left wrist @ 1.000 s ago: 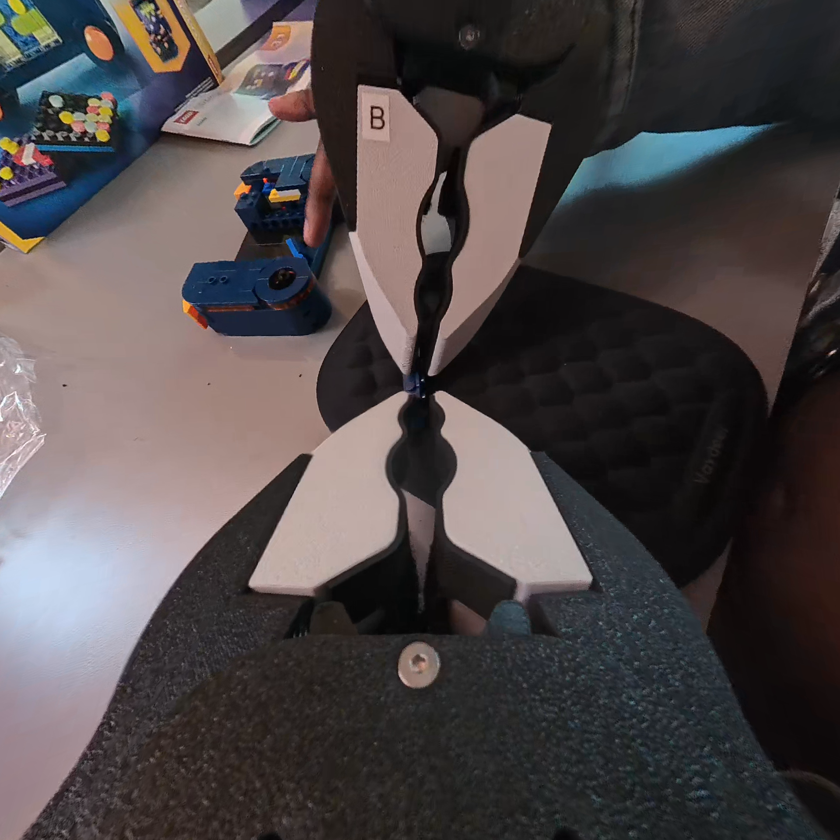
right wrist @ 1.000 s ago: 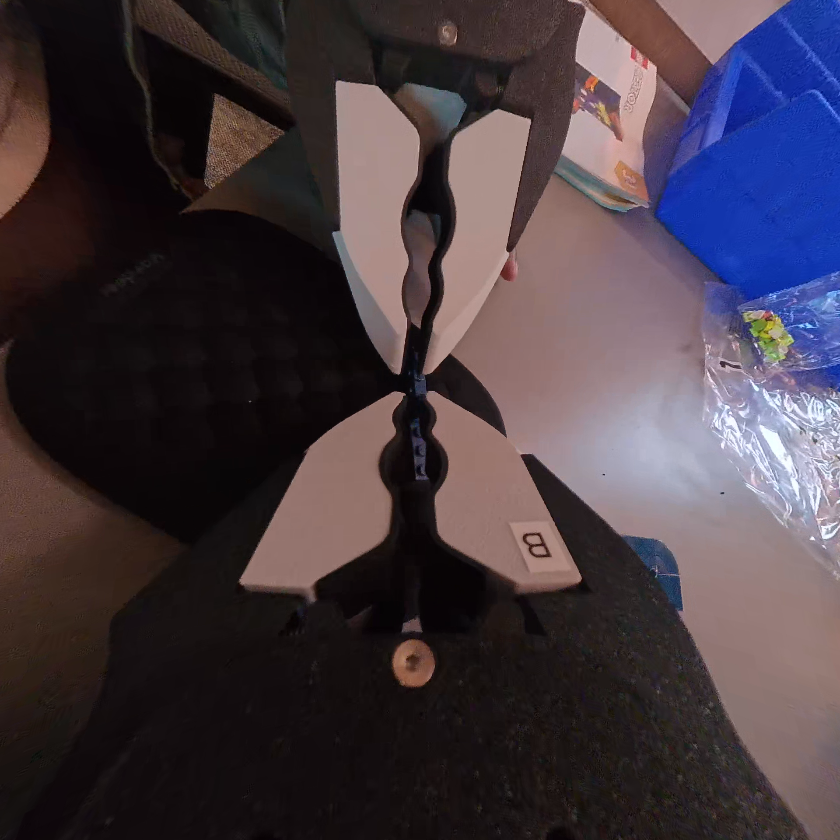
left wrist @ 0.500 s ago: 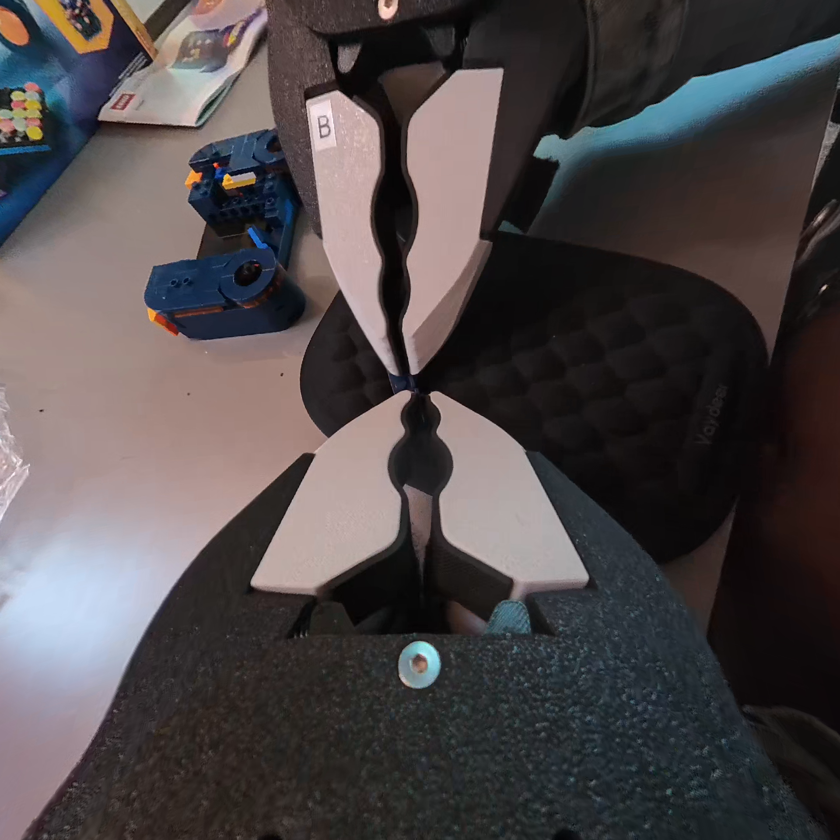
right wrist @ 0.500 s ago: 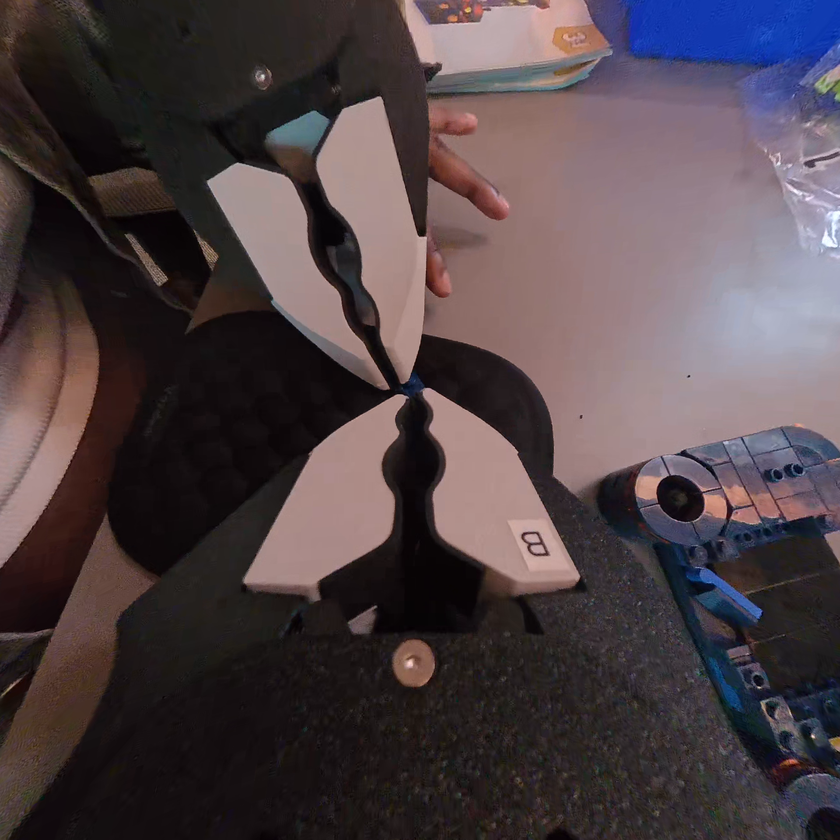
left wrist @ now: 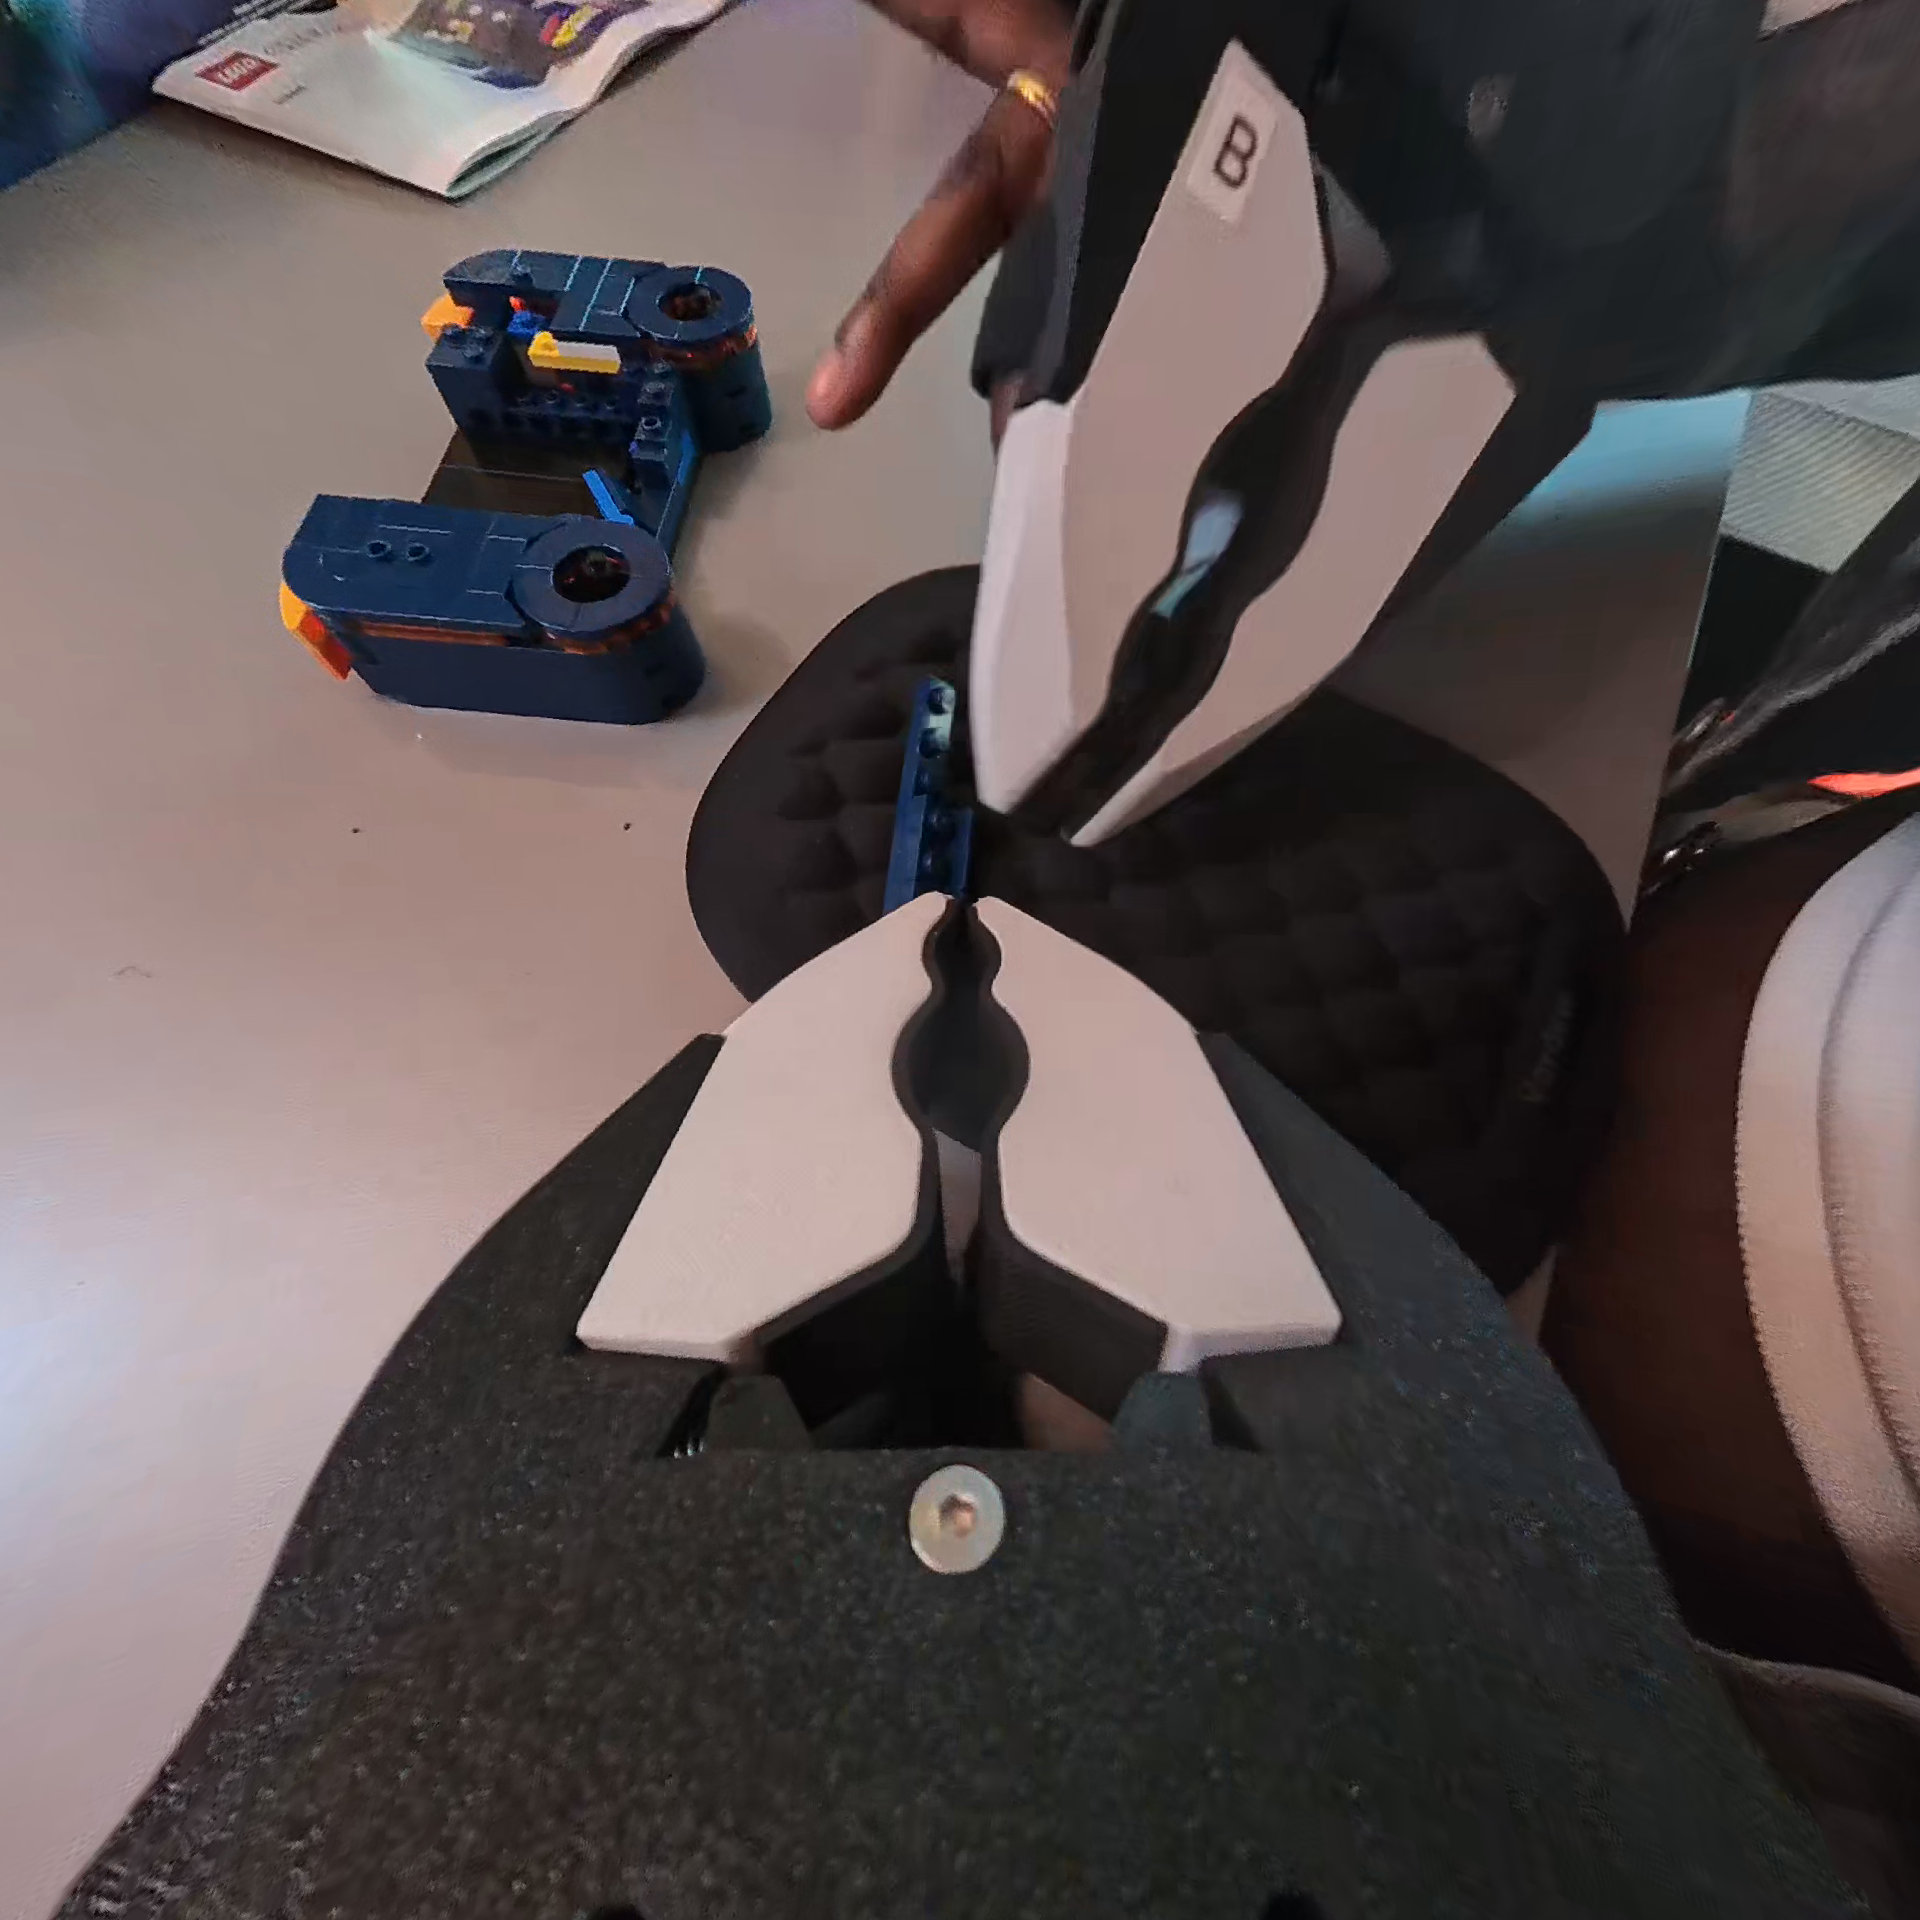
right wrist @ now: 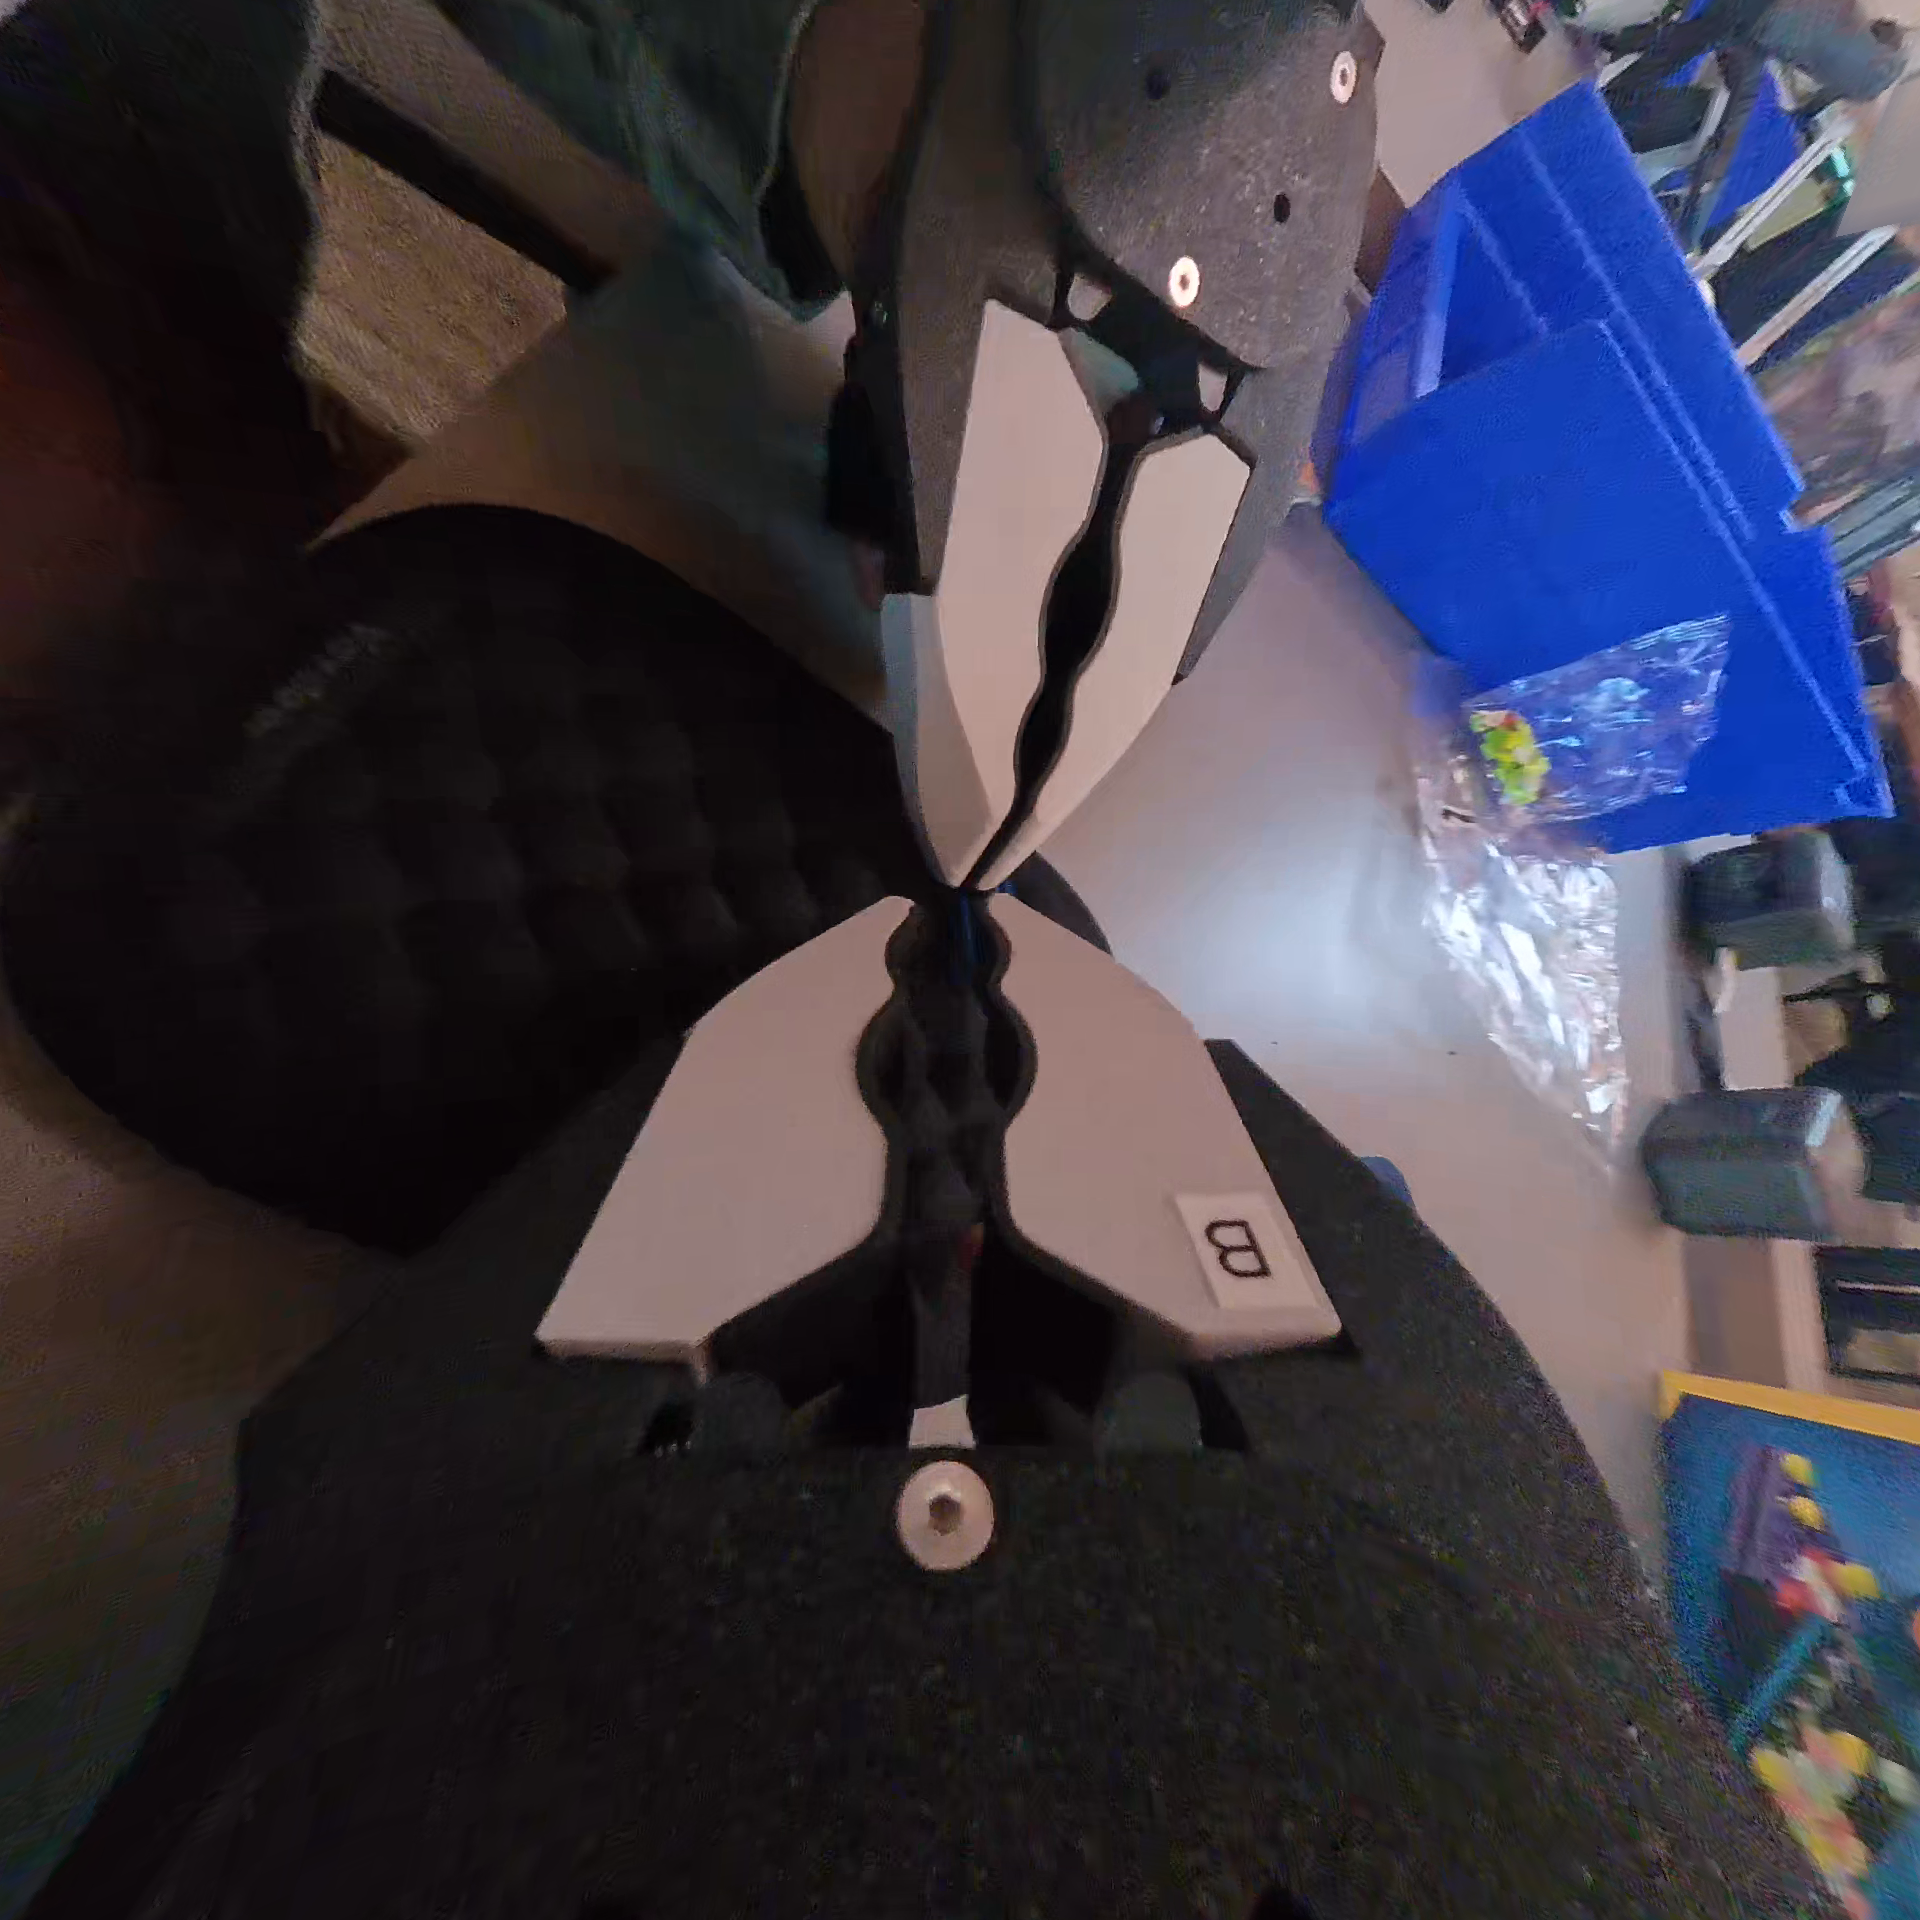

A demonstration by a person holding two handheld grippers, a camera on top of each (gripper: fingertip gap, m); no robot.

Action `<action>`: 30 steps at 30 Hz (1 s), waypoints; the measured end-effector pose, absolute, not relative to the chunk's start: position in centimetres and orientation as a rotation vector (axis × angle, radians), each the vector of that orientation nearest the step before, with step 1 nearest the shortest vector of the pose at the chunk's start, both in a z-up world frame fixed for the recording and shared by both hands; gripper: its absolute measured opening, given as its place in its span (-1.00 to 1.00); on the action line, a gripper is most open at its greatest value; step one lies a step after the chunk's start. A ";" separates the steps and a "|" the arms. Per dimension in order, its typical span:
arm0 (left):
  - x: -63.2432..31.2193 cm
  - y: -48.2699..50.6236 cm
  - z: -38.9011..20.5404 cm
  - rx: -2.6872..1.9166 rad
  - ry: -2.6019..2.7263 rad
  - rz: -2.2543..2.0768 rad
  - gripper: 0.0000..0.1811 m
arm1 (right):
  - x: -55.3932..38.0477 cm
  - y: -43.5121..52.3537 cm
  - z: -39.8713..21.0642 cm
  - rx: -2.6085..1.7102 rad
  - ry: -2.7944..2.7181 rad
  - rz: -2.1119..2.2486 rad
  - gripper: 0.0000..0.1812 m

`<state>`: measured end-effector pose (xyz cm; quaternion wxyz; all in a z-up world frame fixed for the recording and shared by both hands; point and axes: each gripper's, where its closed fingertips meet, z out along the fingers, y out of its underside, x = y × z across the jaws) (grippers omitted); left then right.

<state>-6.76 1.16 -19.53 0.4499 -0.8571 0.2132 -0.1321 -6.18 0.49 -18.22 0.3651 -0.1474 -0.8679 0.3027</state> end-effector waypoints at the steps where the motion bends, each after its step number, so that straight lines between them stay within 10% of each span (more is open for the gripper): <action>1: -6.8 1.1 -19.4 -2.132 0.518 -0.336 -1.00 | -6.4 0.7 -18.4 -0.344 -2.228 0.702 -0.88; 19: -8.1 1.8 -18.0 -2.042 0.706 -0.086 -0.67 | -6.9 2.9 -19.0 -0.660 -2.329 0.637 -0.71; 30: -7.8 2.4 -19.6 -2.146 0.700 -0.234 -0.86 | -6.4 3.4 -20.2 -0.823 -2.392 0.712 -0.88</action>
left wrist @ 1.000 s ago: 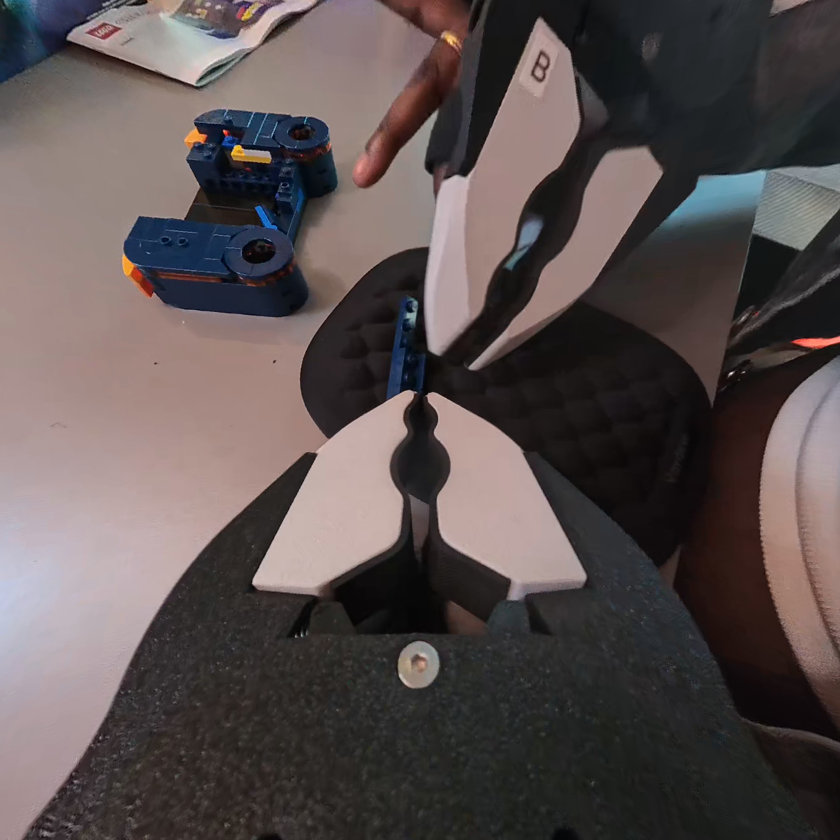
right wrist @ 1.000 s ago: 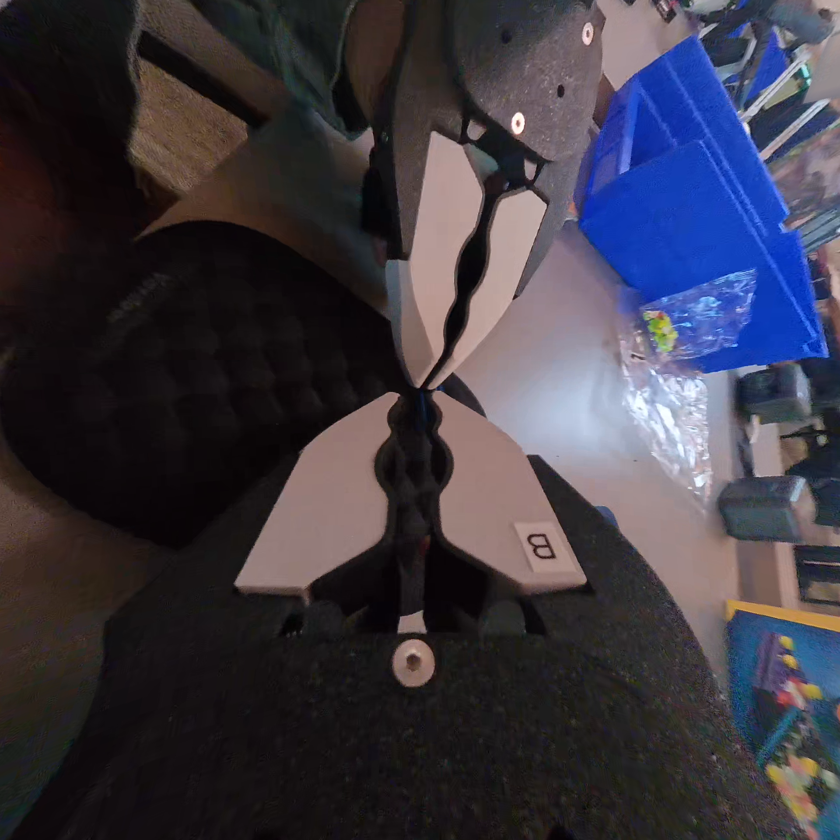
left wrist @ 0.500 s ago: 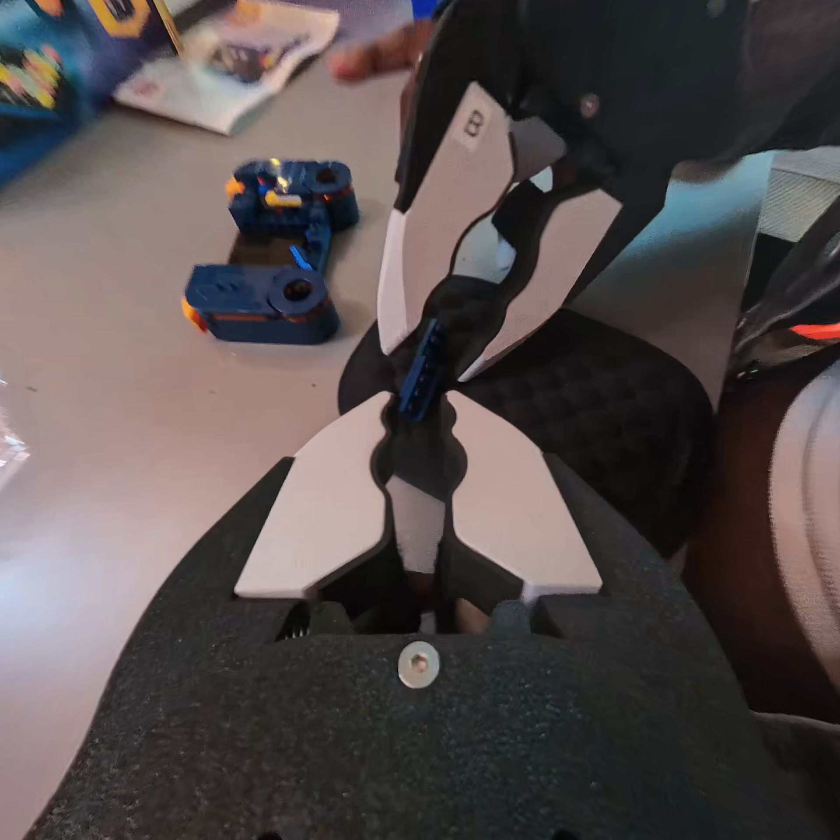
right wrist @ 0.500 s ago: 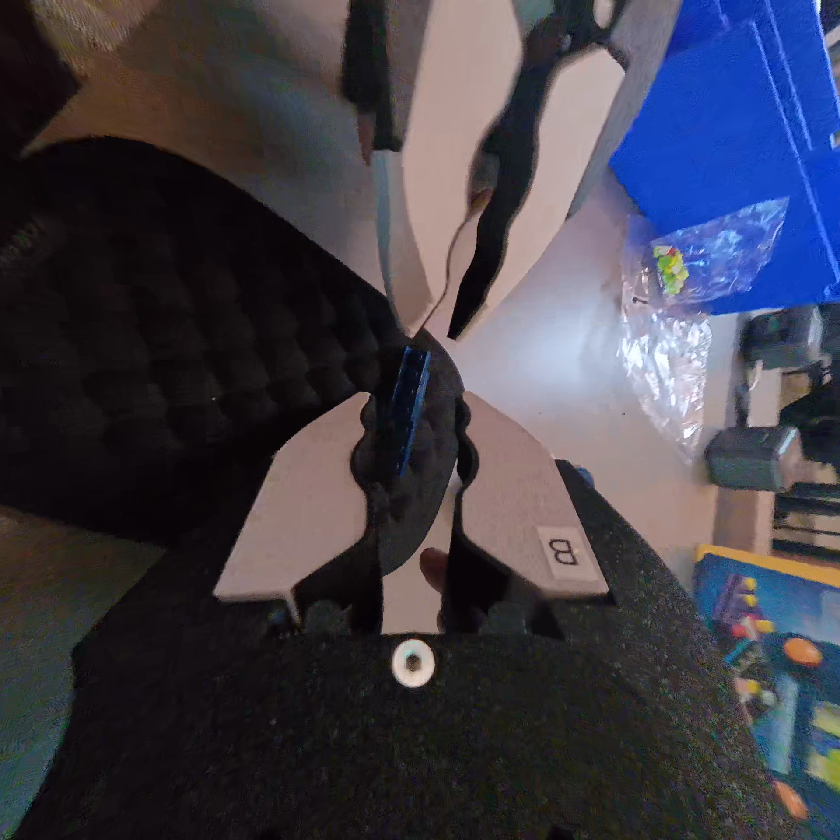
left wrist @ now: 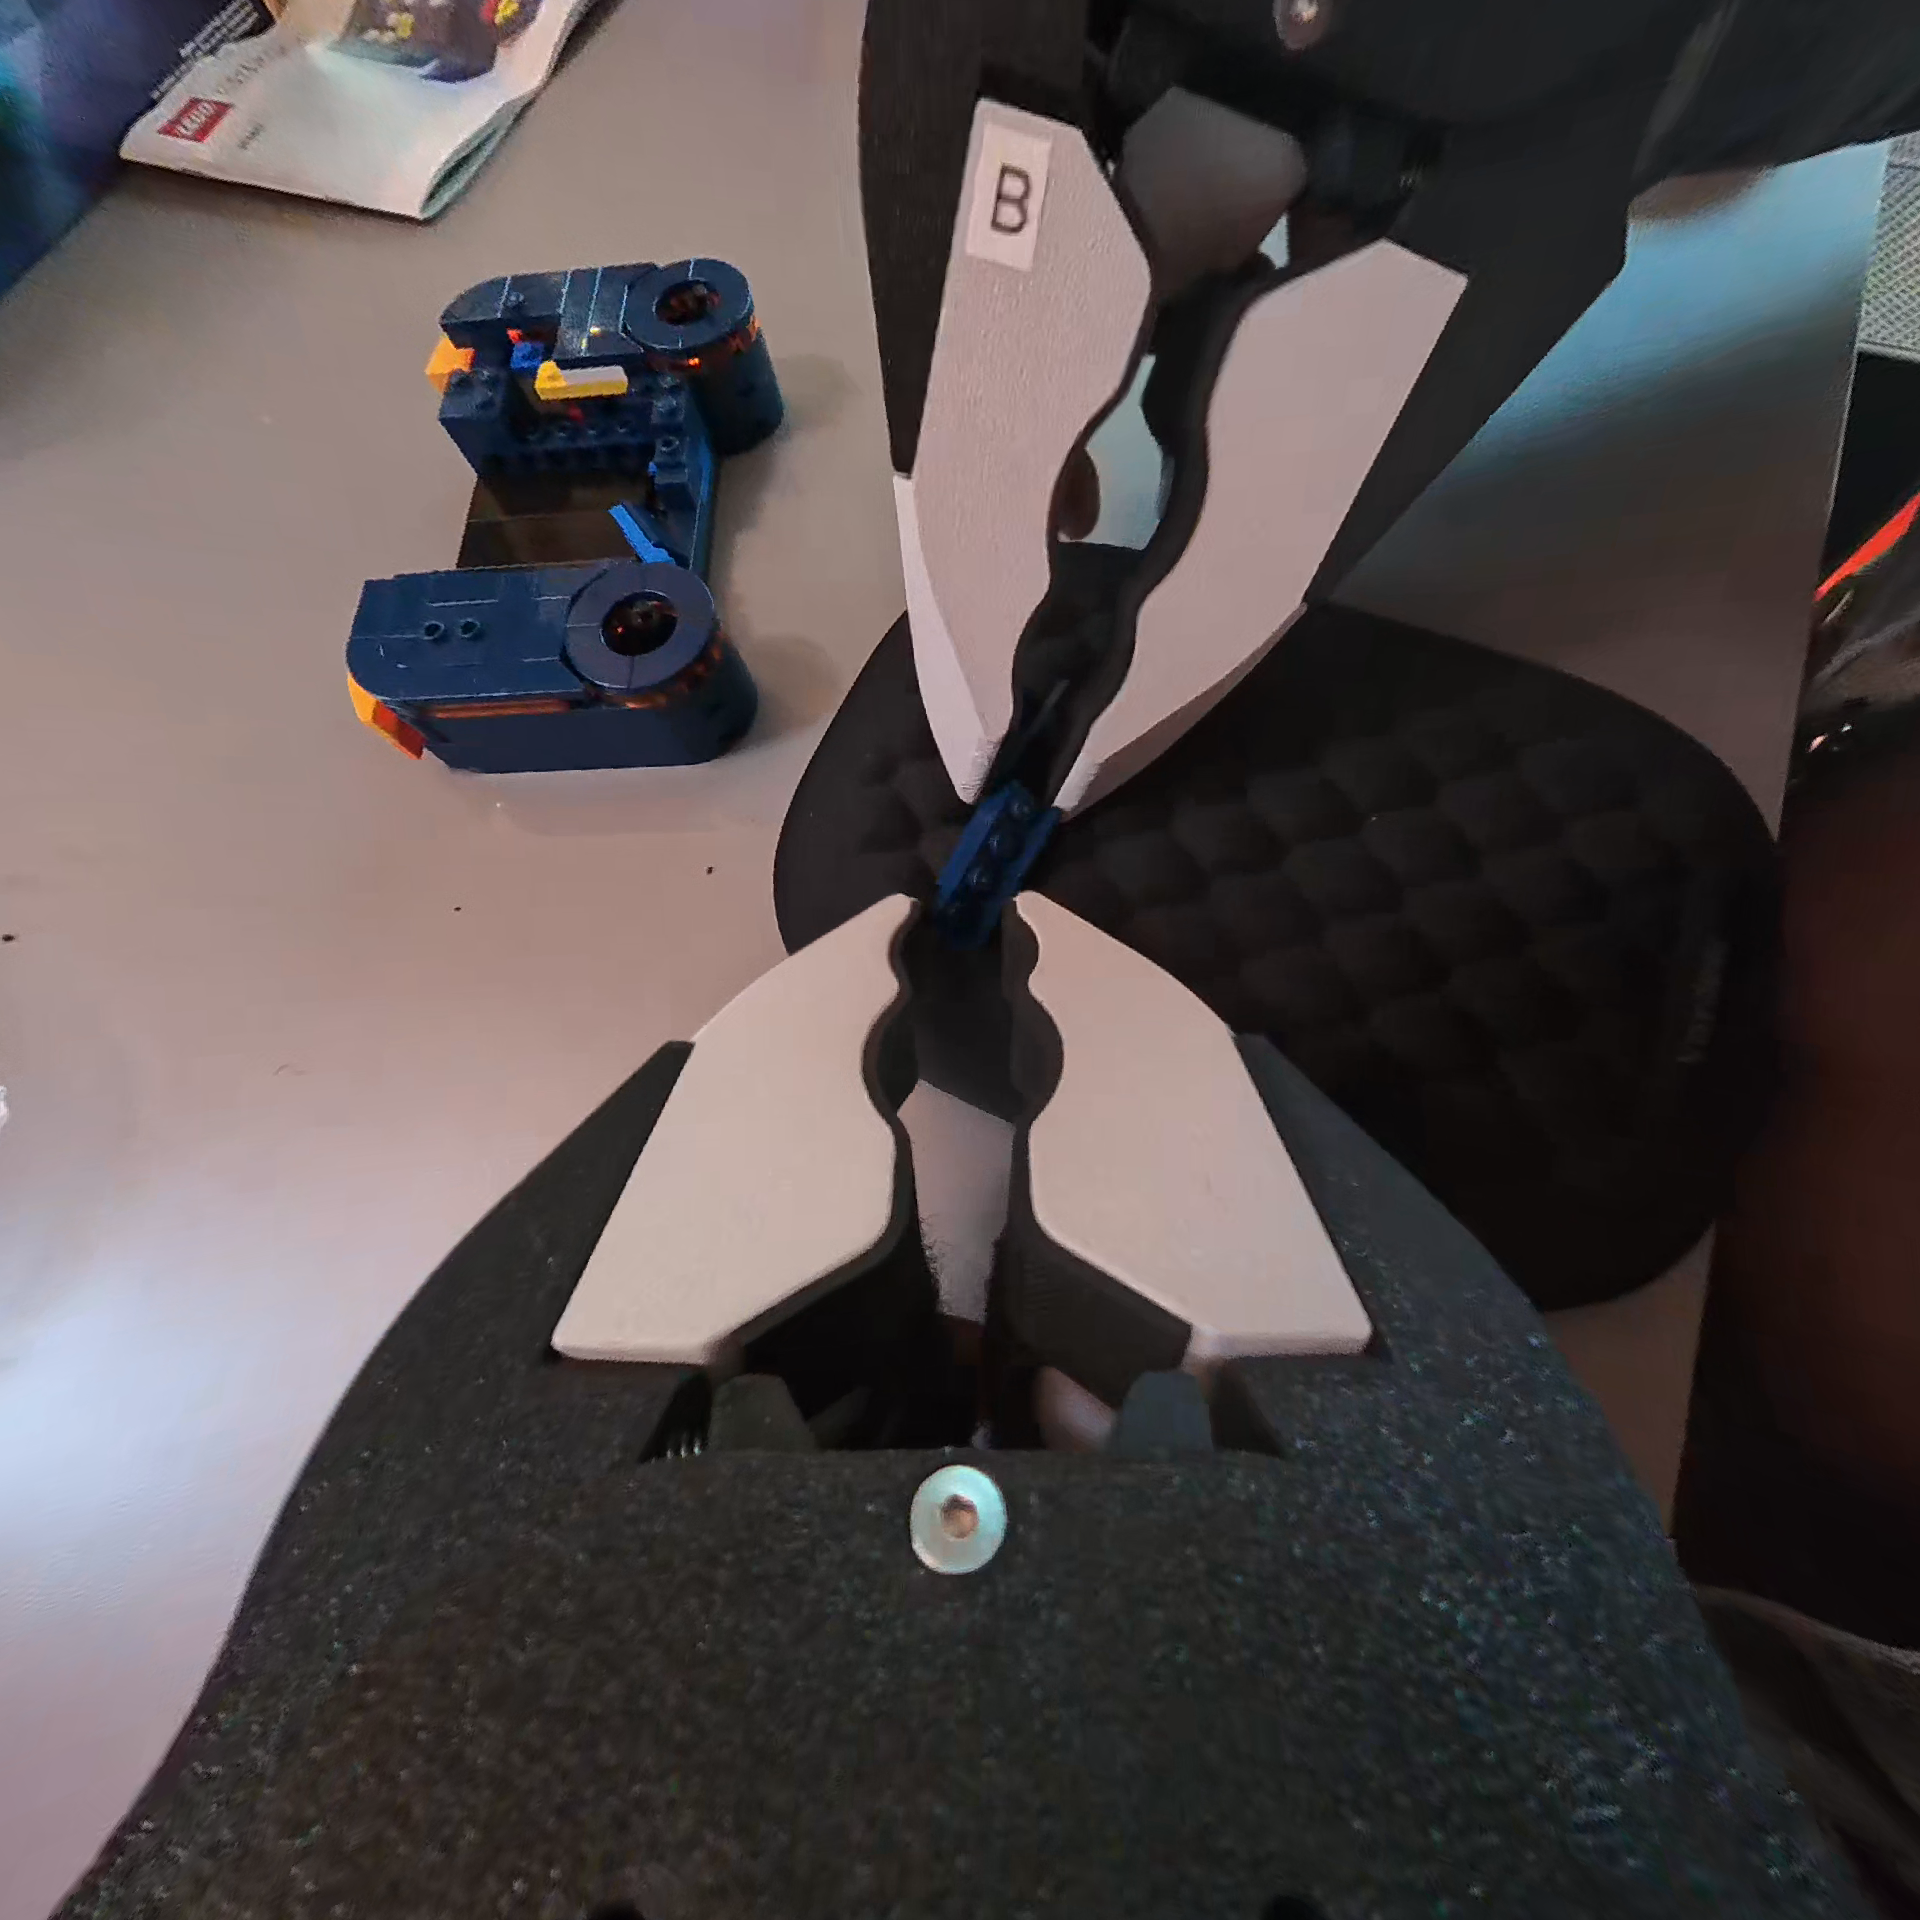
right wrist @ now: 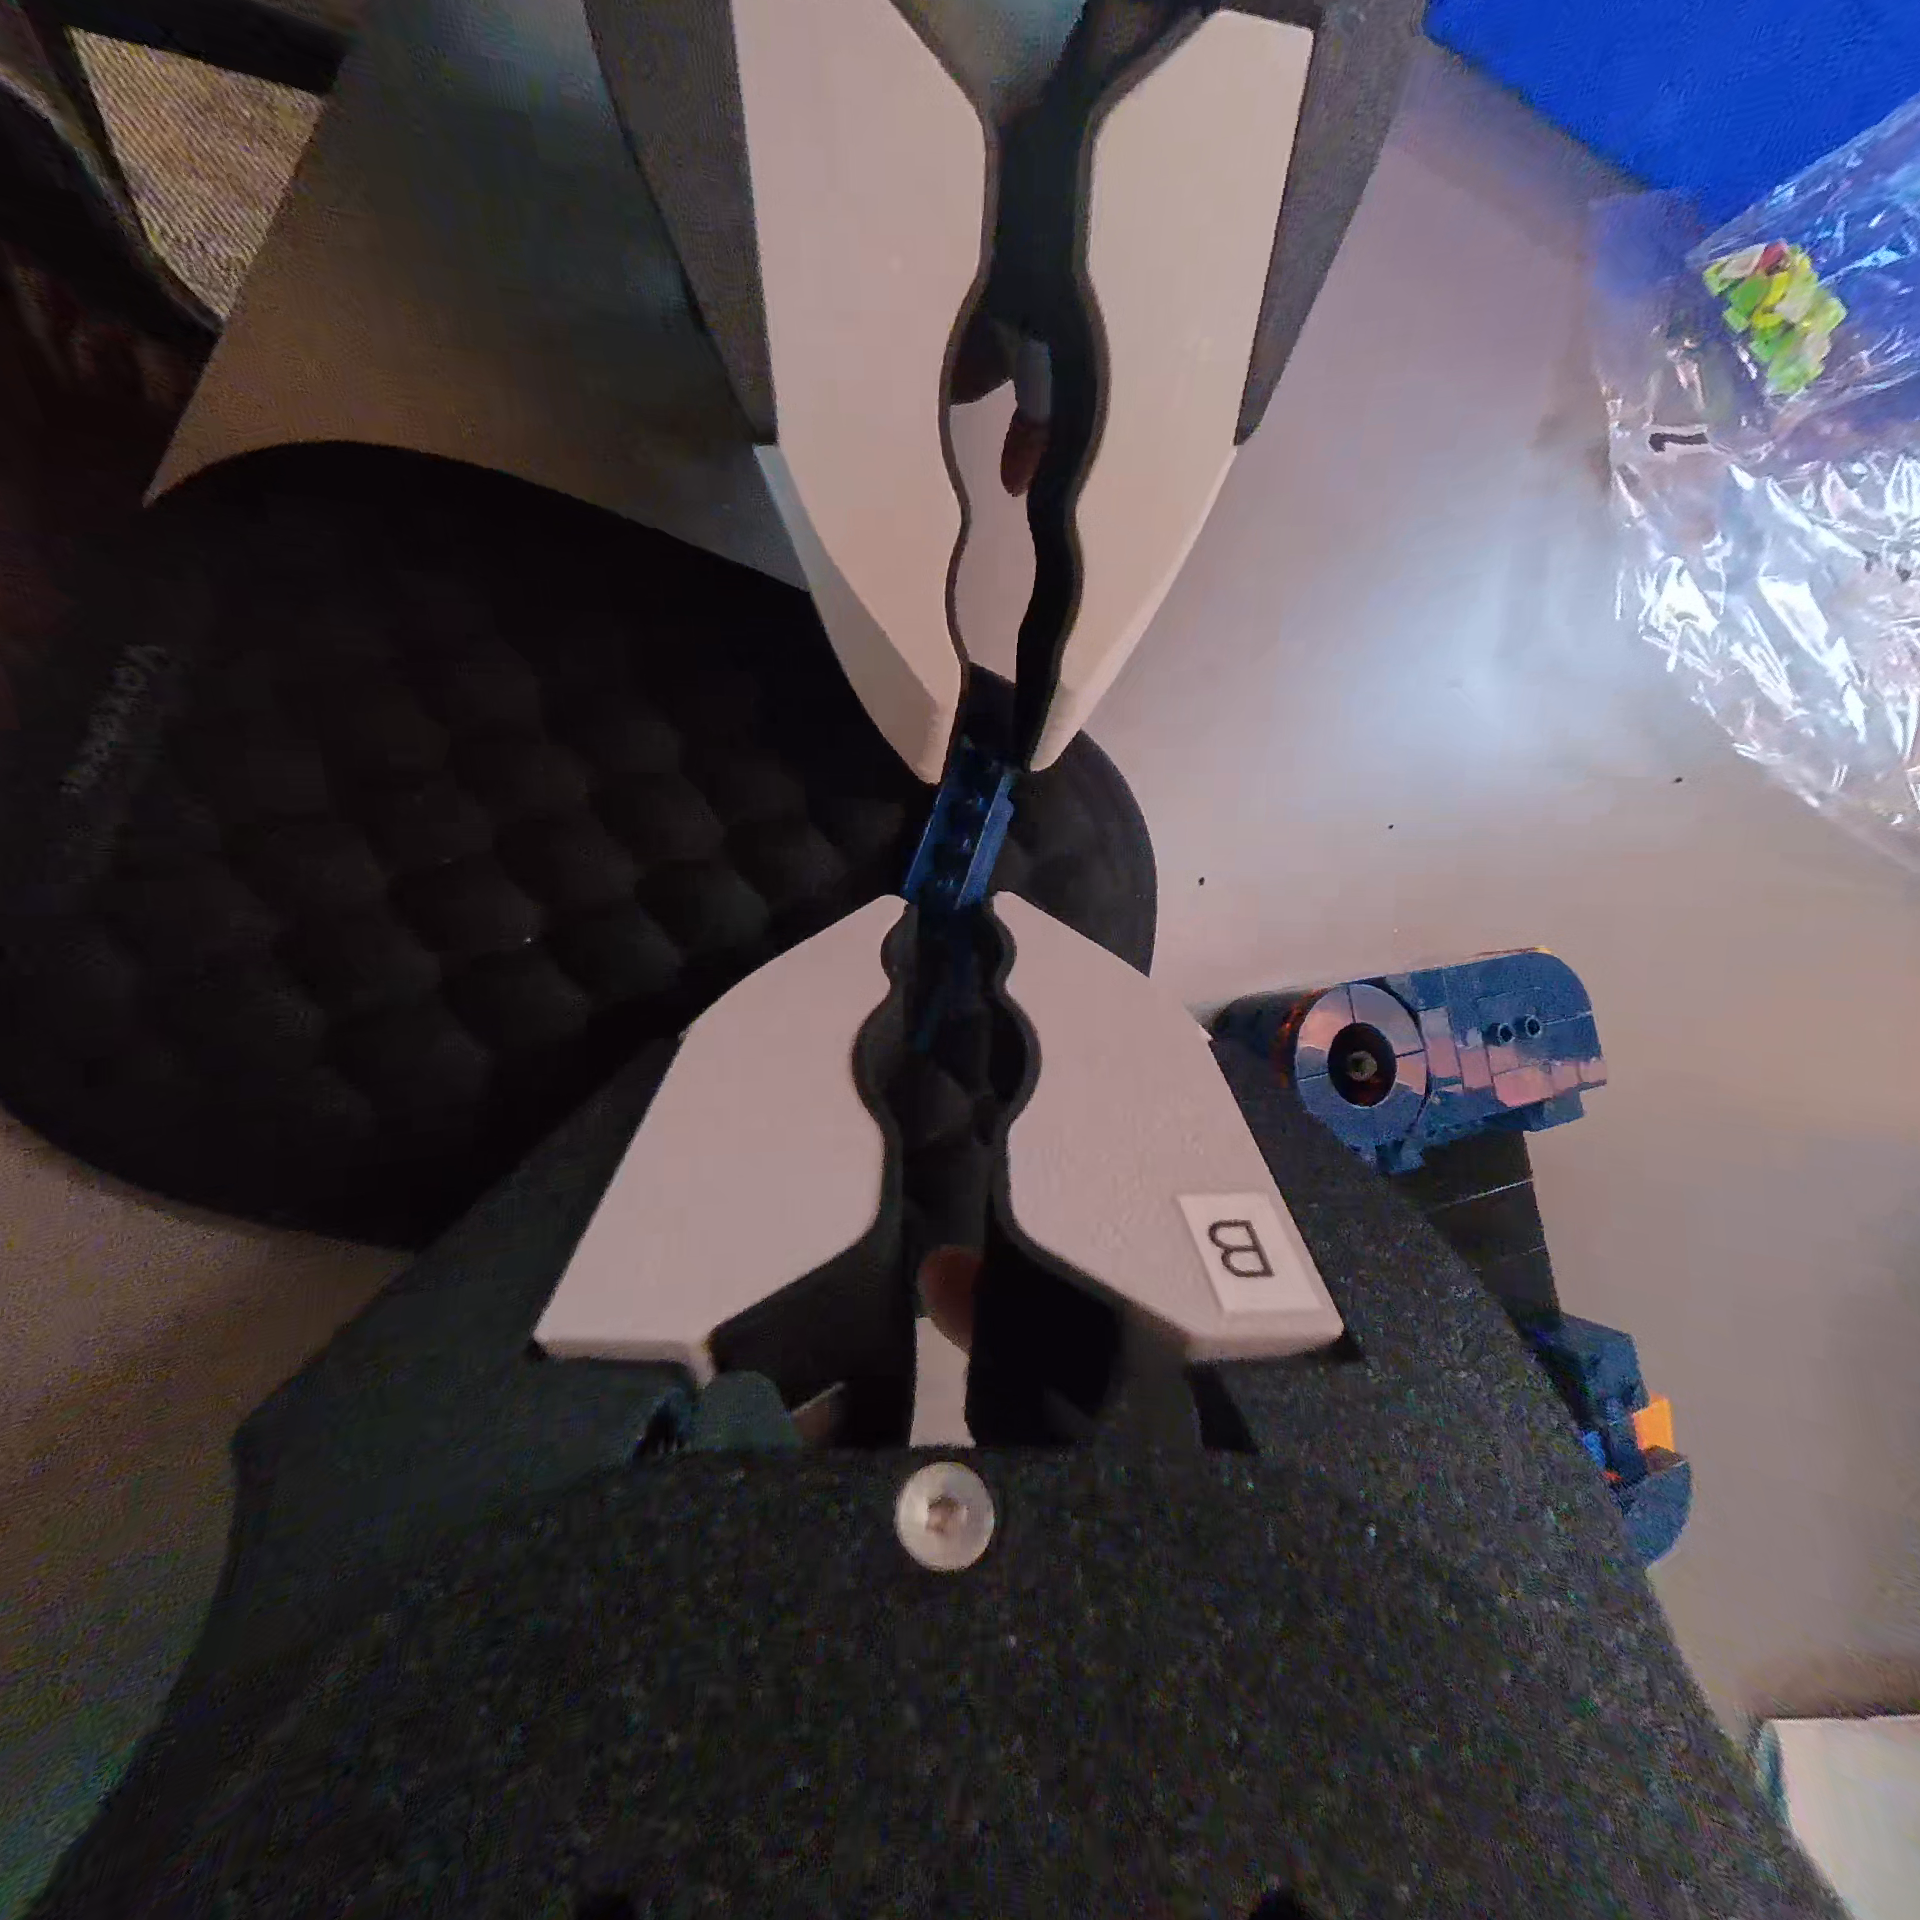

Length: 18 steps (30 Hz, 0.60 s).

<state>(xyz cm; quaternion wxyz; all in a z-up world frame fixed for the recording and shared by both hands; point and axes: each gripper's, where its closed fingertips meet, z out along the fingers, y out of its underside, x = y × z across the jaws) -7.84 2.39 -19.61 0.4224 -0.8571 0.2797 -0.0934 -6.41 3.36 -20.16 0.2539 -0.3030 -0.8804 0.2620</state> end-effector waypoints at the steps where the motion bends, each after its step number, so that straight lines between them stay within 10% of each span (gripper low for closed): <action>1: -7.8 2.3 -19.6 -2.143 0.702 -0.229 -0.87 | -6.4 3.4 -20.1 -0.871 -2.392 0.740 -0.87; 18: -6.7 0.6 -19.7 -2.085 0.857 -0.121 -0.96 | -5.9 2.7 -20.3 -0.755 -2.396 0.705 -0.93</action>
